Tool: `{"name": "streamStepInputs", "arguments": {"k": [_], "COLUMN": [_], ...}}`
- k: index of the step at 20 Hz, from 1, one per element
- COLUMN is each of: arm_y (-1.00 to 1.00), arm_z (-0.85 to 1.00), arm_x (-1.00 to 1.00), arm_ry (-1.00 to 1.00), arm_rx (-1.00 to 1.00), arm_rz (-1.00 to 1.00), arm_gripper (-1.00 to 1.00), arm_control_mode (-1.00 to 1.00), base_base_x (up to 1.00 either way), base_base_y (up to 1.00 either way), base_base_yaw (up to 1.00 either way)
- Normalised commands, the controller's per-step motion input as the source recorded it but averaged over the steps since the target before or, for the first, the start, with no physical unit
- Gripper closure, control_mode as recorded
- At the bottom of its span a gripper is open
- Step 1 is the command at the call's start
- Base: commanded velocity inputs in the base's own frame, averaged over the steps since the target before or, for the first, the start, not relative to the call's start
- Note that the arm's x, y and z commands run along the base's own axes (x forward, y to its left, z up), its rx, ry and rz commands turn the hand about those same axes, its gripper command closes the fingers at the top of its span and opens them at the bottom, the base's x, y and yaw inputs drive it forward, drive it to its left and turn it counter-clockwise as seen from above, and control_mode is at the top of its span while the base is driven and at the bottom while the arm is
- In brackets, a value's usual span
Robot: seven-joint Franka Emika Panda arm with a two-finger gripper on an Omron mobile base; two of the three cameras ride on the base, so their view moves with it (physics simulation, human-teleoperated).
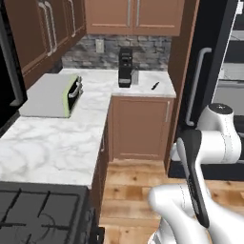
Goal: Retrieve the butter from the fridge and place it on a plate on the dining table. Then retrieve the butter knife by the fridge and place it near the plate.
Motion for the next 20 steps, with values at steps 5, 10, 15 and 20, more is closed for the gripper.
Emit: {"name": "streamStepInputs", "arguments": {"k": [5, 10, 15, 20], "arm_y": [0.00, 0.00, 0.00, 0.00], "arm_z": [0.00, 0.00, 0.00, 0.00], "arm_x": [0.00, 0.00, 0.00, 0.00], "arm_ry": [0.00, 0.00, 0.00, 0.00], "arm_rx": [0.00, 0.00, 0.00, 0.00], "arm_rz": [0.00, 0.00, 0.00, 0.00], "arm_gripper": [-1.00, -1.00, -1.00, -1.00], "arm_control_mode": [1.00, 1.00, 1.00, 1.00], "base_base_x": [0.96, 0.94, 0.98, 1.00], "base_base_y": [0.09, -0.01, 0.30, 0.58], "base_base_yaw": [-0.19, -0.12, -0.18, -0.17]}}
